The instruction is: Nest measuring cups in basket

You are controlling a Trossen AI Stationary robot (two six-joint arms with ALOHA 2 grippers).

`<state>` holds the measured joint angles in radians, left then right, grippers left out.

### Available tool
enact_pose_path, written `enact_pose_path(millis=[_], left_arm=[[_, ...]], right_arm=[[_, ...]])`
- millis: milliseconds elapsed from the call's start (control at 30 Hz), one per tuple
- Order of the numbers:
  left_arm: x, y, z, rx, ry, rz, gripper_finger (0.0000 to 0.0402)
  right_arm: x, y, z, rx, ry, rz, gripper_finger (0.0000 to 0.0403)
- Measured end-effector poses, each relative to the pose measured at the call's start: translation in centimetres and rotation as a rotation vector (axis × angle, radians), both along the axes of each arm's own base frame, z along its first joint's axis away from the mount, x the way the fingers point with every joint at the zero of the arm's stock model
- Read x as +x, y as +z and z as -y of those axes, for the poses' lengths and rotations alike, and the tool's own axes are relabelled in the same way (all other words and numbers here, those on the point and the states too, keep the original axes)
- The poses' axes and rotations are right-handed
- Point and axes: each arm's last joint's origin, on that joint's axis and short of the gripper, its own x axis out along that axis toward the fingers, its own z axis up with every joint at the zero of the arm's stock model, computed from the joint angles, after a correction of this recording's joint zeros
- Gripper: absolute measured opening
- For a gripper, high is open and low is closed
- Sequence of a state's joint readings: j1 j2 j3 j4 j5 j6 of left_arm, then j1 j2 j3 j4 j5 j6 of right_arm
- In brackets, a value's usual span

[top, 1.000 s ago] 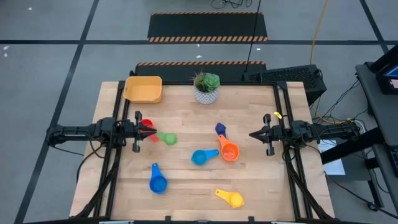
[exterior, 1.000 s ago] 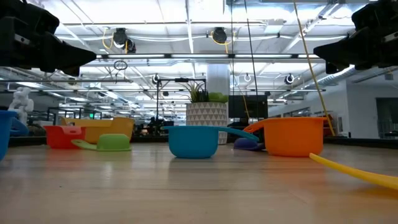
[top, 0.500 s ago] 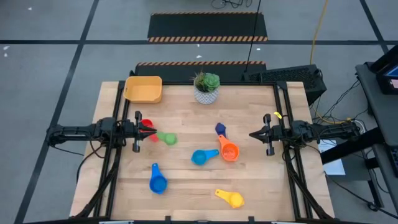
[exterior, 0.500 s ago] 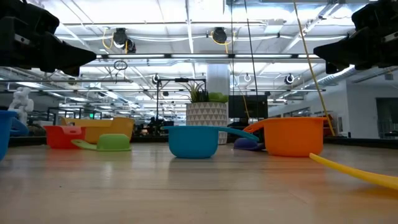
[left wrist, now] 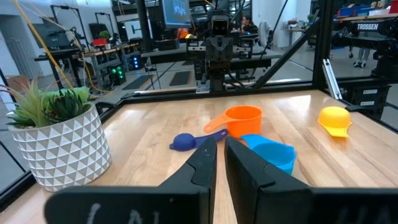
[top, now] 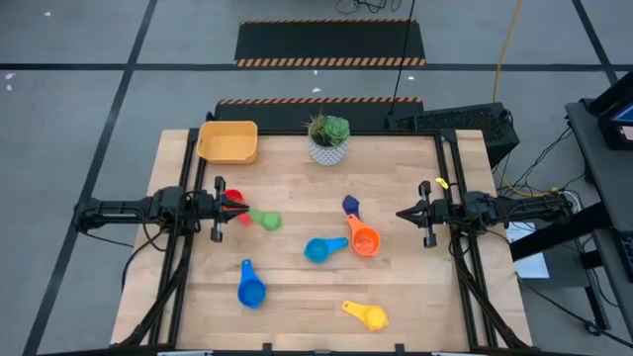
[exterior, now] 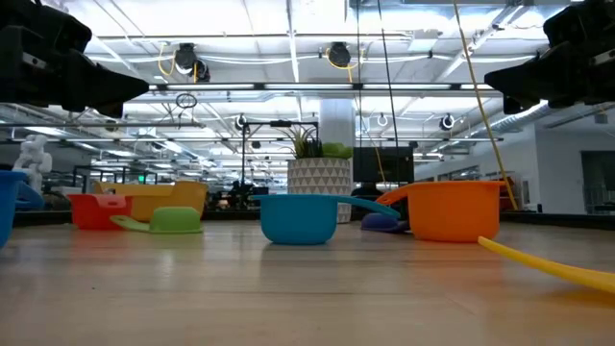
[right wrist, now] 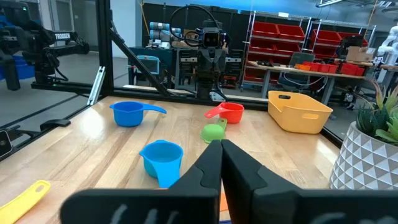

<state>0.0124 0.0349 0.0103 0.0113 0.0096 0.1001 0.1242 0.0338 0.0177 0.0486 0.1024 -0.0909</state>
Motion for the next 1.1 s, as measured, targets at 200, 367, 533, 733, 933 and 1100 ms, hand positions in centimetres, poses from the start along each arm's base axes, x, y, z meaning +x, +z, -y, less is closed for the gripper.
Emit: enact_pose_path(millis=[200,367,533,733,933,1100], left_arm=[[0.00,0.01,0.00,0.000,0.000,0.000,0.0037],[0.00,0.00,0.00,0.000,0.000,0.000,0.0037],[0.00,0.01,0.00,0.000,0.000,0.001,0.0037],[0.00,0.01,0.00,0.000,0.000,0.000,0.0037],[0.01,0.13,-0.01,0.000,0.003,0.017,0.0037],[0.01,0.35,-0.01,0.000,0.003,0.040,0.0037]], right_arm=[[0.00,-0.01,0.00,0.000,0.000,-0.001,0.0000],[0.00,0.00,0.00,0.000,0.000,0.000,0.0000],[0.00,0.00,0.00,0.000,0.000,0.000,0.0000],[0.00,0.00,0.00,0.000,0.000,0.000,0.0000],[0.00,0.00,0.00,-0.001,0.000,0.000,0.0000],[0.00,0.02,0.00,0.000,0.000,0.002,0.0000]])
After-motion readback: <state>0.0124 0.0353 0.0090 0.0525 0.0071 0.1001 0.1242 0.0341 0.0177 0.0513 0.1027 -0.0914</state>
